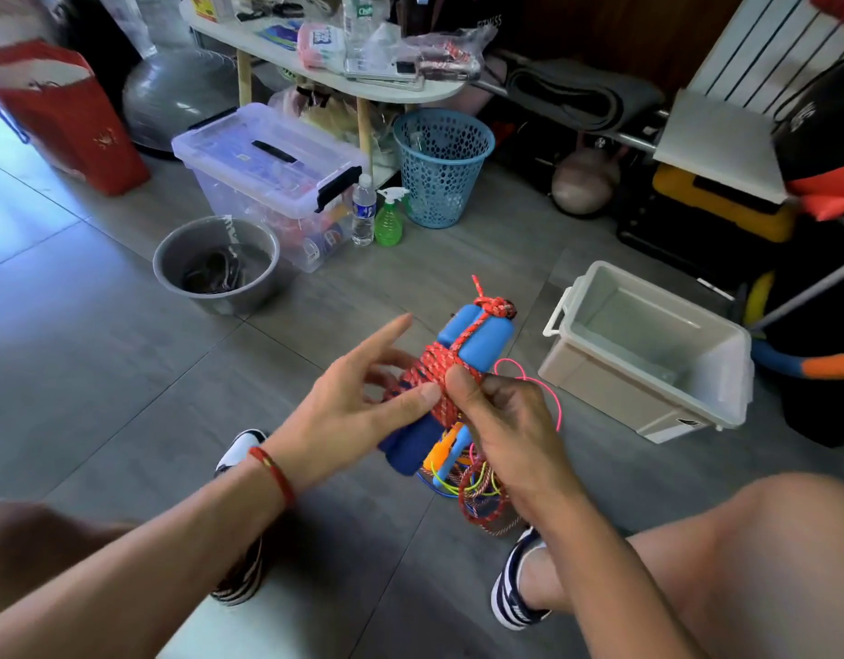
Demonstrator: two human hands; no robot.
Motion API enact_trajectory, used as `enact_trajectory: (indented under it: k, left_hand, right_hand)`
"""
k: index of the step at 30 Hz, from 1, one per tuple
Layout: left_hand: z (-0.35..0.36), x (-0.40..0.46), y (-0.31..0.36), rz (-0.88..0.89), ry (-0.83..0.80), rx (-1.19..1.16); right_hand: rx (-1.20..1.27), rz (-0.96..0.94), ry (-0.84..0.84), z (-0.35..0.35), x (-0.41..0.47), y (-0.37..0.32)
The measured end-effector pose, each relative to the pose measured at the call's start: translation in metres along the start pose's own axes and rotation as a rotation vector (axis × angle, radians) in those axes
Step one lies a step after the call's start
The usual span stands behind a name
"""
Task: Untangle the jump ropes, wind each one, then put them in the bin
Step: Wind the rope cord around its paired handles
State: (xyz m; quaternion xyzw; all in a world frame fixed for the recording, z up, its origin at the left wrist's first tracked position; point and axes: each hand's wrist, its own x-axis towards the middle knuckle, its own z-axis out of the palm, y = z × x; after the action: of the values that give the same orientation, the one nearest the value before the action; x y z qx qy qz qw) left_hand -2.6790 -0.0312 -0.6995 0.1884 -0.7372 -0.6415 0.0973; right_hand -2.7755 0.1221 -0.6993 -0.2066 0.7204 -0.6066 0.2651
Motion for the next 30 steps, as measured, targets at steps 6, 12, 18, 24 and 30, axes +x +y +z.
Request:
enact_trajectory:
  k: [6, 12, 18, 24, 30]
  left_hand:
    - [-0.007, -0.002, 0.004, -0.178, -0.223, -0.184]
    - [0.0, 0.003, -0.008, 0.024, 0.163, 0.544]
    - [0.006, 0.002, -0.02, 0.234, 0.266, 0.899]
    - [0.01, -0.003, -0.02, 0.347, 0.171, 0.838]
    - [-0.014, 0.002, 0.006, -0.039, -0.057, 0.079]
  right_hand:
    - [-0.078, -0.061, 0.047, 0.018, -0.001, 0.012]
    - [-0.136, 0.058, 0.141, 0.041, -0.002, 0.019]
    - [-0.117, 0.174, 0.092, 0.054, -0.009, 0.0]
    - [0.049, 0.198, 0.11, 0.04, -0.001, -0.002]
    - [0.097, 0.105, -0.046, 0.017, -0.004, 0.004]
